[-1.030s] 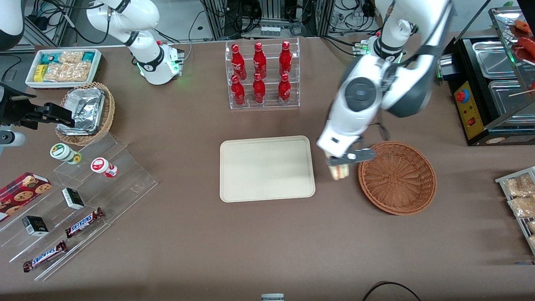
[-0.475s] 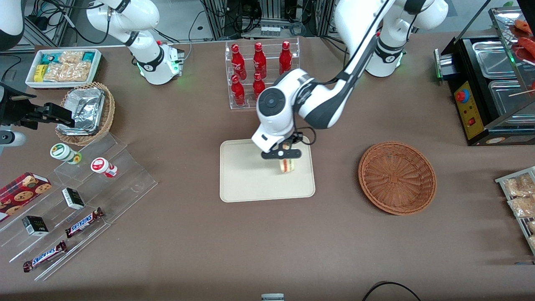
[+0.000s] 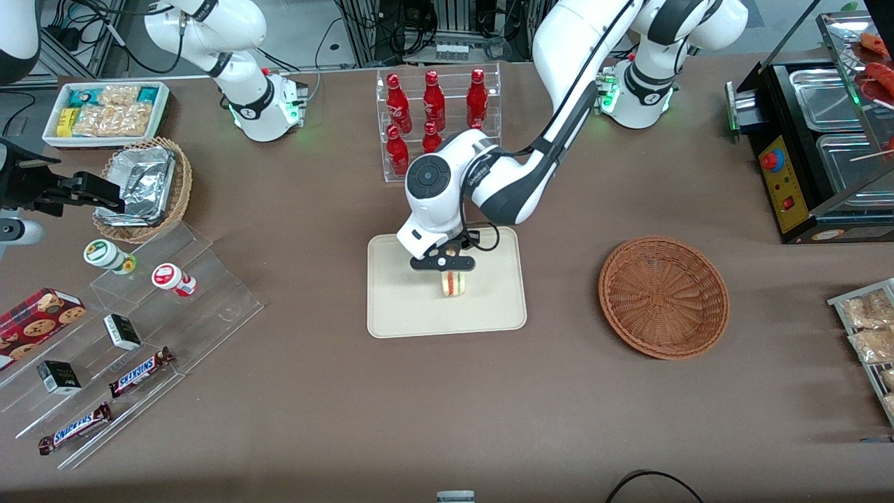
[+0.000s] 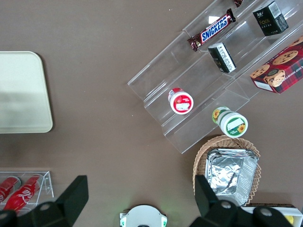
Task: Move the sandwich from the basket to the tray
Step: 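Lower the sandwich onto the tray and open the left gripper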
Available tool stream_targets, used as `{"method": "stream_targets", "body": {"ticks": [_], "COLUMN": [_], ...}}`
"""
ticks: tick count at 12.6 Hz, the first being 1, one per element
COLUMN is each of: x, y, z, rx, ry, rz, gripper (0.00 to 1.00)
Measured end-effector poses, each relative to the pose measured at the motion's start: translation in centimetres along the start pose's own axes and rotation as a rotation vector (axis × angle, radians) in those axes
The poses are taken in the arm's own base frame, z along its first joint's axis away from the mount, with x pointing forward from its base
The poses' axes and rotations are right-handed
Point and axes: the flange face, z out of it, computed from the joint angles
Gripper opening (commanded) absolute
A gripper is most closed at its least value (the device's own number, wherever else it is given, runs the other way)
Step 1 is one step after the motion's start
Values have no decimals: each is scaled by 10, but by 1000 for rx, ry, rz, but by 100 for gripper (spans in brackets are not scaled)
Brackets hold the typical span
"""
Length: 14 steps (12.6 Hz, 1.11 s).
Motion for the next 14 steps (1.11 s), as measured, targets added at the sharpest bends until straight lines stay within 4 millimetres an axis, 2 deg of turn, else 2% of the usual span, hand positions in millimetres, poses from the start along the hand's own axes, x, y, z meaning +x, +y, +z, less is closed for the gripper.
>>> {"method": "stream_targets", "body": {"ticks": [4,6,7,8,12,14], "x": [-6,-6,-6,-7,-11,-7], "y": [15,18,19,20,24,23], "z": [41,49,49,49,48,42], "rx": [21,15,14,14,15,12], "ry": [32,40,41,42,45,52], "rz": [-13,-14,-14,-12,-11,-18], "gripper": [0,0,39,99,100,100]}}
